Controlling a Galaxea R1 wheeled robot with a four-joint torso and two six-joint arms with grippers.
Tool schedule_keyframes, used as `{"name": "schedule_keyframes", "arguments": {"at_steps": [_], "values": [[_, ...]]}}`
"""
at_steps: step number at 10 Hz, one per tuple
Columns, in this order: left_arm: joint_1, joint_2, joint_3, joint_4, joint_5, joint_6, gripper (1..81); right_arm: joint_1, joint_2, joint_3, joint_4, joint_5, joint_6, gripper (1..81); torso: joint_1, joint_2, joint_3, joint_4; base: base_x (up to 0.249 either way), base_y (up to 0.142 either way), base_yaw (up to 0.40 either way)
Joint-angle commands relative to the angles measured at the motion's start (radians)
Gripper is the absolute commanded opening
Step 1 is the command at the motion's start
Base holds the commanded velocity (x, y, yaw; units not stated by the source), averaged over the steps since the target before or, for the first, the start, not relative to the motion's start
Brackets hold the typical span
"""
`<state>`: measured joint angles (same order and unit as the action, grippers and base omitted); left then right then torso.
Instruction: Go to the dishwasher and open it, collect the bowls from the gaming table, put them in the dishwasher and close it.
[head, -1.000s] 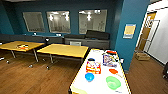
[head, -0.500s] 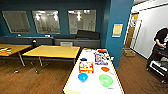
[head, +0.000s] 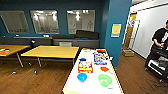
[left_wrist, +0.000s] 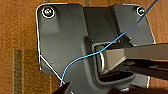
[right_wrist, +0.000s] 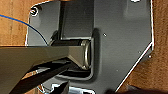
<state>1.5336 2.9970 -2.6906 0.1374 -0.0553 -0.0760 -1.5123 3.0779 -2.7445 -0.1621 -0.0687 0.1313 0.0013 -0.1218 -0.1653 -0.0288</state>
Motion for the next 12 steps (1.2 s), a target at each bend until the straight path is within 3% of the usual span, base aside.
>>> {"name": "schedule_keyframes", "arguments": {"at_steps": [1,7,12], "values": [[-0.042,-0.006,0.002,-0.002,0.051,0.001,81.1,0.05,0.004,0.006,-0.002,-0.054,0.001,81.1,0.0,0.0,0.0,0.0,0.0,0.0,0.0],[-0.042,-0.006,0.002,-0.002,0.051,0.001,81.1,0.05,0.006,0.006,-0.002,-0.056,-0.001,81.1,0.0,0.0,0.0,0.0,0.0,0.0,0.0],[-0.042,-0.007,0.002,-0.002,0.051,0.001,81.1,0.053,0.006,0.006,-0.004,-0.056,-0.002,81.1,0.0,0.0,0.0,0.0,0.0,0.065,0.0]]}}
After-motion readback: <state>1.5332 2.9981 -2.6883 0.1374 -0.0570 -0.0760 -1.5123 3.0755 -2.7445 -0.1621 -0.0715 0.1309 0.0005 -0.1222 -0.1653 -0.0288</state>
